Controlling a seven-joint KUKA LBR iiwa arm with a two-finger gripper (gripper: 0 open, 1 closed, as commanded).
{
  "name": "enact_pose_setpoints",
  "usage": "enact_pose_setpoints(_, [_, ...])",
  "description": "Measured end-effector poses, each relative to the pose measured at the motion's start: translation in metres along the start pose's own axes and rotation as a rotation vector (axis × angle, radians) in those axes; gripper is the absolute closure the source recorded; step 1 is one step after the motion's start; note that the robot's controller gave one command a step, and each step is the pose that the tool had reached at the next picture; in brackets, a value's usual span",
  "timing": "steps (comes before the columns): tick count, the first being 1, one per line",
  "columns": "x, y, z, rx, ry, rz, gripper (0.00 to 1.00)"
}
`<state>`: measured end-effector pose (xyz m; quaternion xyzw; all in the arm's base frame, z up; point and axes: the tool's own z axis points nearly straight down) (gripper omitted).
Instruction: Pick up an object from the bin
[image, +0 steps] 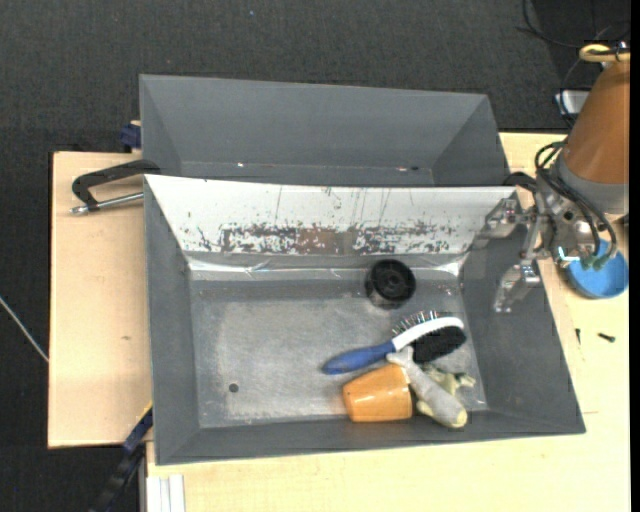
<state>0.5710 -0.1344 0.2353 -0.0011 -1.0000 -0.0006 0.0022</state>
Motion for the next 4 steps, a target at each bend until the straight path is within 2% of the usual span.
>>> enact_pose_setpoints(1, [0.013,0.039,0.148,-0.001,0.004,0.008,0.0])
enact_pose_setpoints(2, [0.011,0.039,0.143,0.001,-0.006,0.008,1.0])
enact_pose_setpoints(3, [0.011,0.064,0.043,0.002,-0.017,-0.041,1.0])
enact_pose_setpoints(4, [-0.002,0.052,-0.159,0.003,-0.02,0.003,1.0])
